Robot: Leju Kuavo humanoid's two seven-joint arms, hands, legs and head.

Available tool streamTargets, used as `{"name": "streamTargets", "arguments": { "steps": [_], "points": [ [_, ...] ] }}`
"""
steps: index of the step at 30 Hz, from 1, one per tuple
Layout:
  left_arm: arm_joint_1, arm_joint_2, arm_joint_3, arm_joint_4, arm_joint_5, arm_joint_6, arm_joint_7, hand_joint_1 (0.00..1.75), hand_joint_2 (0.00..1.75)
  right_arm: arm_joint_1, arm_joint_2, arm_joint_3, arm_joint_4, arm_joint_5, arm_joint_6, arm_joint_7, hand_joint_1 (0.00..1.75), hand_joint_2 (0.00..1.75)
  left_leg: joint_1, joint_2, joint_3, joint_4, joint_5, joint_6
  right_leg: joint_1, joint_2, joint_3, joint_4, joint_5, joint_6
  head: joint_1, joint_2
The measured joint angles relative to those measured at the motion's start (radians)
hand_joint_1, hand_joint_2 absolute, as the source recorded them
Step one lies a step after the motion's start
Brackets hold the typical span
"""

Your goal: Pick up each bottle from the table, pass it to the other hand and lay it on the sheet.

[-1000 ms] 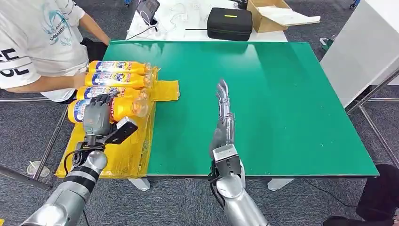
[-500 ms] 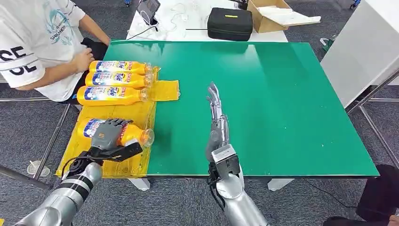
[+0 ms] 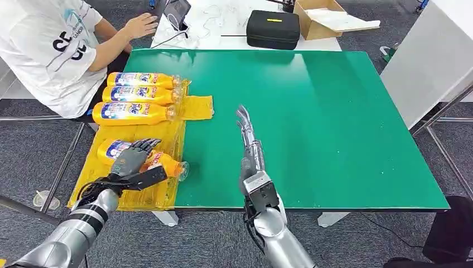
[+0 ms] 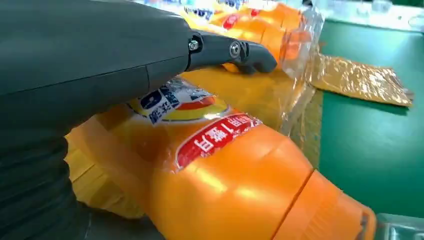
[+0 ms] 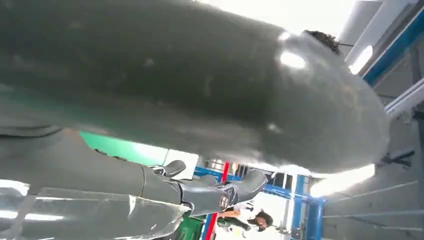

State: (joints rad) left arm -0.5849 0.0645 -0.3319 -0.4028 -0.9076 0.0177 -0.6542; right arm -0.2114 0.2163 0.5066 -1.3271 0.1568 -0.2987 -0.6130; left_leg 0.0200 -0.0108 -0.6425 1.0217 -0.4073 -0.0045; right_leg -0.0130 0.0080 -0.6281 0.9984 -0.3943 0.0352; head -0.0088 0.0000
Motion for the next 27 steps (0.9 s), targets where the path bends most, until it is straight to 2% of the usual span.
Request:
{"name": "streamTargets", "arguments": {
  "steps": [8, 16, 17, 23, 24, 27],
  "points": [
    [-0.017, 0.023, 0.003, 0.000, 0.069, -0.161, -0.048, 0.00, 1.75, -0.012, 0.006, -0.002, 0.037, -0.003, 0.025, 0.003, 0.00, 0.00, 0.000, -0.007, 0.007, -0.001, 0.001, -0.001, 0.000, -0.005, 0.009, 0.000, -0.002, 0.001, 0.000, 0.000],
    [-0.017, 0.031, 0.004, 0.000, 0.077, -0.173, -0.053, 0.00, 1.75, -0.016, 0.011, -0.002, 0.058, -0.004, 0.027, 0.003, 0.00, 0.00, 0.000, -0.007, 0.009, -0.001, 0.002, -0.001, 0.000, -0.005, 0.010, 0.000, -0.001, 0.001, 0.000, 0.000],
    [-0.017, 0.031, 0.004, 0.000, 0.080, -0.178, -0.054, 0.00, 0.00, -0.016, 0.011, -0.002, 0.059, -0.004, 0.028, 0.003, 0.00, 0.00, 0.000, -0.007, 0.009, -0.001, 0.002, -0.001, 0.000, -0.005, 0.010, 0.000, -0.001, 0.001, 0.000, 0.000],
    [-0.031, 0.051, 0.002, -0.010, 0.169, -0.308, -0.056, 0.00, 0.00, -0.017, 0.013, -0.003, 0.071, -0.019, 0.040, 0.003, 0.00, 0.00, 0.000, -0.007, 0.009, -0.001, 0.002, -0.002, 0.000, -0.006, 0.011, 0.000, -0.001, 0.001, 0.000, 0.000],
    [-0.030, 0.054, 0.001, -0.016, 0.194, -0.319, -0.056, 0.00, 1.75, -0.017, 0.013, -0.004, 0.072, -0.020, 0.042, 0.002, 0.00, 0.00, 0.000, -0.007, 0.009, -0.001, 0.002, -0.002, 0.000, -0.005, 0.011, 0.000, -0.001, 0.001, 0.000, 0.000],
    [0.025, 0.058, -0.004, -0.097, 0.420, -0.293, -0.055, 0.00, 1.75, -0.016, 0.015, -0.005, 0.078, -0.021, 0.048, -0.001, 0.00, 0.00, 0.000, -0.004, 0.009, -0.001, 0.002, -0.002, 0.000, -0.005, 0.007, 0.000, 0.000, 0.000, 0.000, 0.000]
  ]
}}
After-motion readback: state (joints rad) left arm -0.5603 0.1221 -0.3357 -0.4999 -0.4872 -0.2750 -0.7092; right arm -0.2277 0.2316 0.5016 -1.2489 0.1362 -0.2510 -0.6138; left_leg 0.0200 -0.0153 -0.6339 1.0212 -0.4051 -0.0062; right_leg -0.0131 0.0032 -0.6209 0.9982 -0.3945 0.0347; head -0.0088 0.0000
